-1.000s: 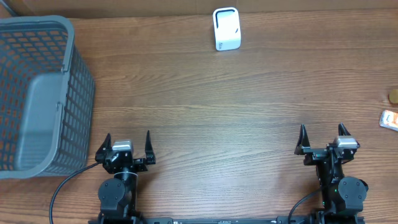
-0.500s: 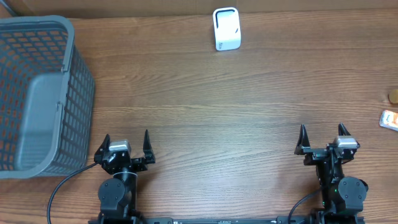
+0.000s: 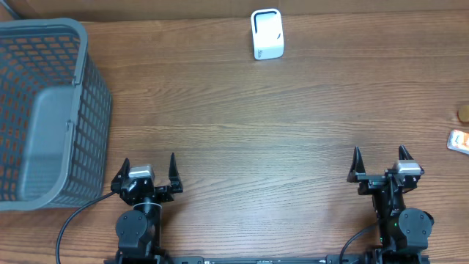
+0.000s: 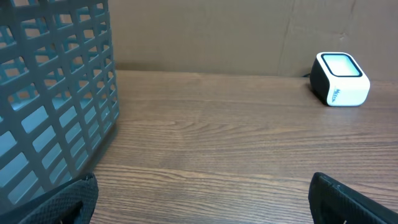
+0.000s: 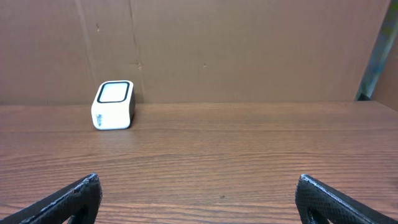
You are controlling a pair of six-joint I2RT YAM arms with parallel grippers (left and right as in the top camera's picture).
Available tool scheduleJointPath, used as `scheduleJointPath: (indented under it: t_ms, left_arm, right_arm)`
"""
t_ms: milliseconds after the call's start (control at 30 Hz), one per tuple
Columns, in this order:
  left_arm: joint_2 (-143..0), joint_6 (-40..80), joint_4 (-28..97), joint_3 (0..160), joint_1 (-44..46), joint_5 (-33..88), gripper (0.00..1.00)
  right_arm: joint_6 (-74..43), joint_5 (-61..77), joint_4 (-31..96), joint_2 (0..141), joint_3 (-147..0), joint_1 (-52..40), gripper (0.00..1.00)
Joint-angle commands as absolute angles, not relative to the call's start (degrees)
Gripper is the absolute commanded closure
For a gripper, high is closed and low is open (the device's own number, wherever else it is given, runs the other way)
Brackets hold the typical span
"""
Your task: Scan the item barcode
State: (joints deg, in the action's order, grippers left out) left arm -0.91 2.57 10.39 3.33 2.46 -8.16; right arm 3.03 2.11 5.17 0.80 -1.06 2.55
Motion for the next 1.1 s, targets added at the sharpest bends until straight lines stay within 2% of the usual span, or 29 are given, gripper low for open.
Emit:
scheduleJointPath:
  t_ms: [0,1067]
  left_arm:
    - [-0.16,1.26,10.09,2.83,1.67,-7.46,0.00]
    - [-0.19,1.28,9.80,2.83,0.38,-6.35,0.00]
  right_arm:
    - [3.25,1.56,4.80,0.16,-0.49,2.59,0.00]
    - [3.25,1.56,4.80,0.16,-0.49,2.59,0.00]
